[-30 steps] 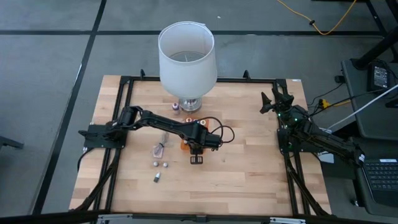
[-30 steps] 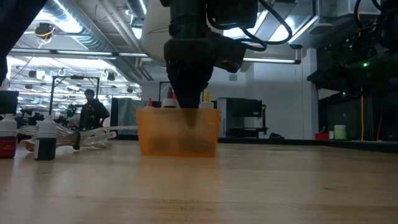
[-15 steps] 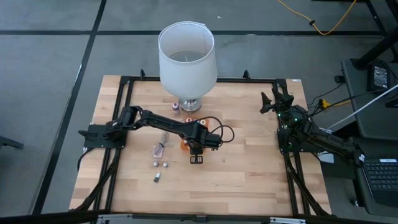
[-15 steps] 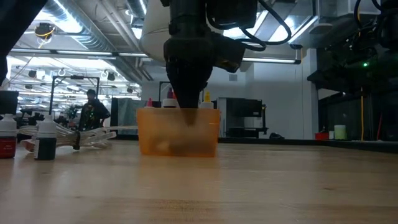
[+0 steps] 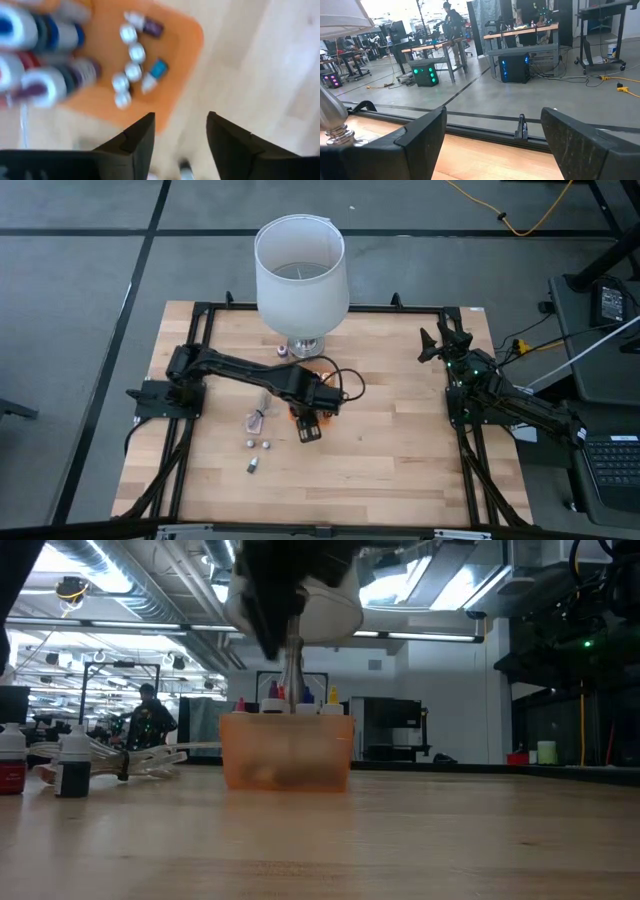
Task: Pick & Place food coloring
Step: Put the small black food coloring bottle into the orange bin
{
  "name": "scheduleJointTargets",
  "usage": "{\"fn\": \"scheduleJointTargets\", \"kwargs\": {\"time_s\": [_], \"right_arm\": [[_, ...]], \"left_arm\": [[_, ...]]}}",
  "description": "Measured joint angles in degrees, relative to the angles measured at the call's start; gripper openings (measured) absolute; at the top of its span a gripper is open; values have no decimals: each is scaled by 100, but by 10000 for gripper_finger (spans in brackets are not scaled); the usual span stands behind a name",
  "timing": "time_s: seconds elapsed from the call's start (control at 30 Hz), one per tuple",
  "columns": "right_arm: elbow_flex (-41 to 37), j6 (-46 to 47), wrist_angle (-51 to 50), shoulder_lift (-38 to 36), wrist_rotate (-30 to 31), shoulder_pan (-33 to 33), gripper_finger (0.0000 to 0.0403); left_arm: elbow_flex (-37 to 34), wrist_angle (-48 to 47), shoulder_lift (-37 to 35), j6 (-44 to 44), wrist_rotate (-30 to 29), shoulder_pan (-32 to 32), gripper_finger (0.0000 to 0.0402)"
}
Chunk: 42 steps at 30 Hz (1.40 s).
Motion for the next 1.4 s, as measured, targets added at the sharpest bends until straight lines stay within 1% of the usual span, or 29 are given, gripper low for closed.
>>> {"fn": "scheduleJointTargets", "kwargs": {"time_s": [0.13, 0.3, 0.43, 0.57, 0.63, 0.77, 0.87, 1.0, 1.13, 1.27, 1.4], "right_arm": [[1, 0, 1, 0, 2, 2, 323], [-1, 0, 0, 0, 0, 1, 323], [-1, 0, -1, 0, 2, 0, 323], [-1, 0, 1, 0, 2, 0, 323], [-1, 0, -1, 0, 2, 1, 323], [-1, 0, -1, 0, 2, 0, 323], [-1, 0, 0, 0, 1, 2, 323], [0, 0, 0, 0, 2, 1, 323], [-1, 0, -1, 0, 2, 2, 323], [0, 0, 0, 2, 2, 0, 323], [-1, 0, -1, 2, 0, 0, 323]], "left_arm": [[0, -531, -227, -426, 330, -201, 198], [0, -824, -317, -1014, 587, -639, 227], [-4, -844, -313, -1267, 551, -992, 231], [-54, -772, -296, -1375, 395, -1211, 222], [-292, -481, -348, -1403, 395, -1278, 216], [-896, 180, -473, -1597, 644, -1453, 207], [-1276, 339, -528, -1695, 704, -1548, 201], [-1735, 404, -616, -1732, 640, -1572, 196], [-2115, 466, -669, -1581, 423, -1607, 194], [-2494, 819, -709, -1406, 396, -1642, 193], [-2745, 1056, -733, -1265, 146, -1649, 194]]}}
